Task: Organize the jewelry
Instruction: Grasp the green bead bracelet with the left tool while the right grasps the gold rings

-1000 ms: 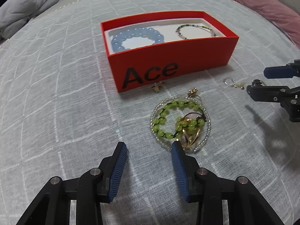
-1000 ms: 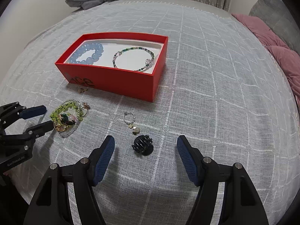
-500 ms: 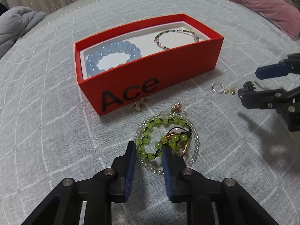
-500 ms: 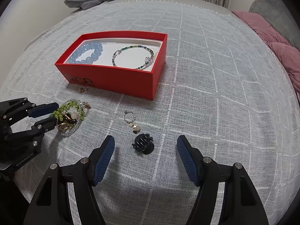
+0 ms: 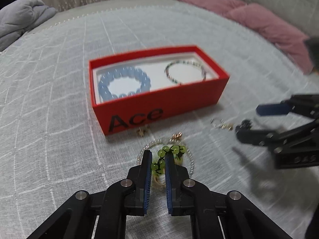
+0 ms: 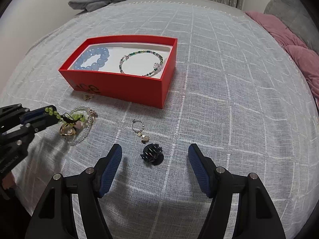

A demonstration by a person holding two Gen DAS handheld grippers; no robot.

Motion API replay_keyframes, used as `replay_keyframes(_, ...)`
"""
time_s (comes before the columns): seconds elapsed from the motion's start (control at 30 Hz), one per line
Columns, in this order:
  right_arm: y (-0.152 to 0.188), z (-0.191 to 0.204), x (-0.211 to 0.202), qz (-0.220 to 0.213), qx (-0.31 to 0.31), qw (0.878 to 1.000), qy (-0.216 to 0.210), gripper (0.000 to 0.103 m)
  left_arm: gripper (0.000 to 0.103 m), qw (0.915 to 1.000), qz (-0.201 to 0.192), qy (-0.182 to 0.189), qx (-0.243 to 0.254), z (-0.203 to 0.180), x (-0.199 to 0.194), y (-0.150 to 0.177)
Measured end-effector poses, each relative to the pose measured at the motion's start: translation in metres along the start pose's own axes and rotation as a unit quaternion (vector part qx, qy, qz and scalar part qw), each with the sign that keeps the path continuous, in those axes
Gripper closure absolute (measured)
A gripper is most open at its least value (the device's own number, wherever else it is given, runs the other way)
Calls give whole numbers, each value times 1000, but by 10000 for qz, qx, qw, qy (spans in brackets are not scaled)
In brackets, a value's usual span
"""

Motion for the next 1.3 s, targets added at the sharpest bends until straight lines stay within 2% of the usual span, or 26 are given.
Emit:
replay_keyframes(0.23, -1, 7, -8, -99, -89, 9999, -86, 31, 96, 9984, -357, 157, -406, 9, -30, -5)
replay_keyframes(0.37, 2, 17, -12, -103, -185, 9992, -341, 31, 96, 9963, -440, 198, -717, 18, -39, -5)
replay_keyframes(0.6, 2, 54, -22, -221, -505, 9940, -949, 31, 96, 9916, -240, 95, -1270, 37, -33, 5)
replay_keyframes(0.77, 1, 84, -22, -259, -870, 9888, -1184, 32, 96, 9888, -116, 94, -1485, 46, -27, 11)
replay_keyframes(0.93, -5, 109, -18, -264, -1192, 9833, -1349, 42, 96, 9882, -22, 75, -1532, 52, -26, 18)
replay_keyframes(1.13, -3, 119, -5, -158, -1368, 9814, -1337, 54, 96, 9862, 105, 48, -1654, 61, -22, 29)
replay_keyframes(1.3, -4, 121, 4, -144, -1471, 9798, -1349, 56, 96, 9861, 158, 46, -1652, 62, -22, 33)
Point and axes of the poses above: each gripper's, at about its wrist camera, not at the fingertips, and x roughly the way its jaws point, z to its left, y to its underside, the point moved 10 cm from there along x, roughly the way its jaws point, and after that the axes turned 5 degrees about z, right-handed, at the moved point
